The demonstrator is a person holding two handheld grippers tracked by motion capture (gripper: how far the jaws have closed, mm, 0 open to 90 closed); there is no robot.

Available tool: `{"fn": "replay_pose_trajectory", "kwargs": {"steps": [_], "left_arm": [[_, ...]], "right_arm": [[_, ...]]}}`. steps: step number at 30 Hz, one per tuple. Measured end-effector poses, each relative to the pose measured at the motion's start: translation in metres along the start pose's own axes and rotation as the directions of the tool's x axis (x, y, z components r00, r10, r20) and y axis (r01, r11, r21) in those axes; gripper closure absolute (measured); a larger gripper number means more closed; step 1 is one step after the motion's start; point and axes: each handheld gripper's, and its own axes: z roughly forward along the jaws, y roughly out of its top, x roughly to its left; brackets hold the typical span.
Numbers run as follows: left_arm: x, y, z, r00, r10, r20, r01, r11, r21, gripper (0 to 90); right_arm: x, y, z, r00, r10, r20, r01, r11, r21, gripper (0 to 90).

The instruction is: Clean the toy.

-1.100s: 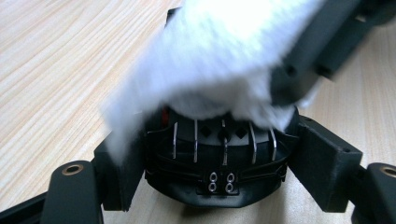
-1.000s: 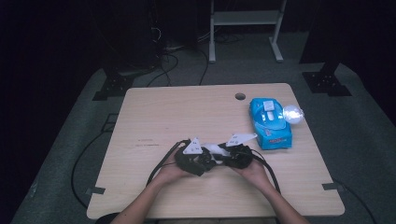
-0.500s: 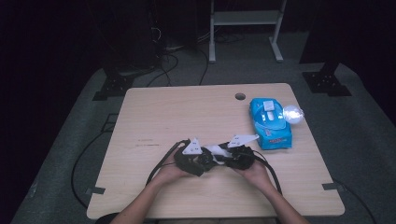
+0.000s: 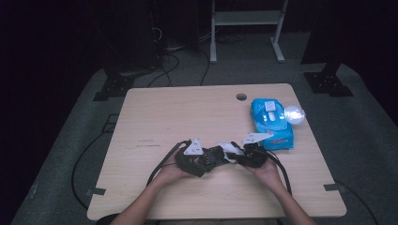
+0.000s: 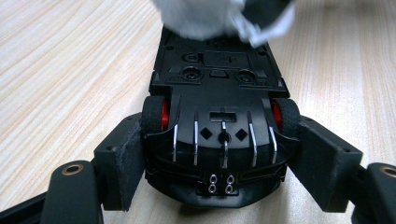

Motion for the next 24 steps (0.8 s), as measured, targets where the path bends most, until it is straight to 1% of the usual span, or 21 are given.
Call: {"fn": "replay_pose_trajectory", "kwargs": {"steps": [1, 2, 3, 4, 5, 6, 7, 8, 10, 11, 12, 13, 14, 16, 17, 19, 20, 21, 22, 23, 24], "left_arm": [[0.000, 0.000, 0.000, 1.0000, 0.001, -0.002, -0.001, 1.0000, -0.002, 24.4], [0.000, 0.000, -0.001, 1.0000, -0.001, -0.001, 0.001, 1.0000, -0.002, 24.4], [0.000, 0.000, -0.001, 1.0000, 0.004, -0.002, -0.004, 1.0000, 0.003, 24.4], [0.000, 0.000, -0.001, 1.0000, 0.004, -0.002, -0.004, 1.0000, 0.003, 24.4], [0.000, 0.000, -0.002, 1.0000, -0.004, 0.001, 0.004, 1.0000, -0.008, 24.4], [0.000, 0.000, -0.002, 1.0000, -0.004, 0.001, 0.004, 1.0000, -0.008, 24.4], [0.001, 0.000, -0.002, 1.0000, -0.004, 0.002, 0.004, 1.0000, -0.009, 24.4], [0.001, 0.000, -0.002, 1.0000, 0.000, 0.001, 0.000, 1.0000, -0.006, 24.3], [0.001, -0.001, -0.001, 1.0000, 0.000, 0.002, 0.000, 1.0000, 0.000, 24.4], [0.001, -0.001, -0.001, 1.0000, -0.002, 0.003, 0.002, 1.0000, -0.001, 24.4], [0.001, -0.001, -0.001, 1.0000, 0.000, 0.003, 0.000, 1.0000, 0.001, 24.4], [0.001, -0.001, -0.001, 1.0000, 0.000, 0.002, 0.000, 1.0000, 0.004, 24.4], [0.001, -0.001, -0.001, 1.0000, 0.001, 0.001, -0.001, 1.0000, 0.002, 24.4], [0.001, -0.001, -0.001, 1.0000, 0.008, -0.001, -0.008, 1.0000, 0.002, 24.4], [0.000, 0.000, -0.002, 1.0000, 0.008, -0.003, -0.008, 1.0000, 0.004, 24.4], [0.000, 0.000, -0.002, 1.0000, 0.007, -0.004, -0.007, 1.0000, 0.000, 24.4], [0.000, 0.000, -0.002, 1.0000, 0.005, -0.003, -0.005, 1.0000, -0.003, 24.4], [0.000, 0.000, -0.002, 1.0000, -0.001, -0.001, 0.001, 1.0000, -0.006, 24.4], [0.000, 0.000, -0.002, 1.0000, 0.000, -0.001, 0.000, 1.0000, -0.006, 24.4], [0.000, 0.000, -0.002, 1.0000, 0.001, -0.001, -0.001, 1.0000, -0.006, 24.4], [0.000, 0.000, -0.002, 1.0000, 0.001, 0.000, -0.001, 1.0000, -0.008, 24.4]], "right_arm": [[0.003, 0.001, 0.002, 0.9997, -0.025, 0.006, 0.025, 1.000, 0.012, 80.2], [0.004, 0.001, 0.003, 0.9992, -0.036, 0.018, 0.036, 0.999, 0.021, 80.3], [-0.003, 0.000, 0.000, 0.9986, -0.023, 0.047, 0.022, 1.000, 0.021, 80.3], [-0.003, 0.000, 0.000, 0.9986, -0.023, 0.047, 0.022, 1.000, 0.021, 80.3], [-0.015, -0.005, -0.006, 0.9956, 0.010, 0.093, -0.012, 1.000, 0.020, 80.4], [-0.015, -0.005, -0.006, 0.9956, 0.010, 0.093, -0.012, 1.000, 0.020, 80.4], [-0.021, -0.007, -0.009, 0.9927, 0.026, 0.117, -0.029, 0.999, 0.024, 80.3], [-0.026, -0.009, -0.012, 0.9912, 0.039, 0.127, -0.042, 0.999, 0.024, 80.3], [-0.028, -0.011, -0.014, 0.9922, 0.071, 0.102, -0.072, 0.997, 0.009, 80.4], [-0.025, -0.010, -0.014, 0.9931, 0.060, 0.100, -0.062, 0.998, 0.010, 80.3], [-0.022, -0.009, -0.012, 0.9950, 0.053, 0.085, -0.053, 0.999, 0.006, 80.3], [-0.012, -0.007, -0.007, 0.9985, 0.039, 0.039, -0.039, 0.999, 0.001, 80.3], [-0.012, -0.007, -0.007, 0.9985, 0.039, 0.039, -0.039, 0.999, 0.001, 80.3], [-0.003, -0.004, -0.002, 0.9996, -0.003, 0.029, 0.003, 1.000, 0.010, 80.2], [-0.002, -0.002, -0.001, 0.9995, -0.020, 0.025, 0.020, 1.000, 0.019, 80.3], [-0.003, -0.003, -0.002, 0.9994, -0.018, 0.029, 0.017, 1.000, 0.020, 80.3], [-0.010, -0.005, -0.005, 0.9976, -0.009, 0.069, 0.007, 1.000, 0.024, 80.4], [-0.015, -0.007, -0.007, 0.9958, 0.000, 0.091, -0.002, 1.000, 0.023, 80.4], [-0.015, -0.007, -0.007, 0.9958, 0.000, 0.091, -0.002, 1.000, 0.023, 80.4], [-0.020, -0.009, -0.010, 0.9933, 0.016, 0.115, -0.019, 1.000, 0.025, 80.4], [-0.020, -0.009, -0.010, 0.9933, 0.016, 0.115, -0.019, 1.000, 0.025, 80.4]]}}
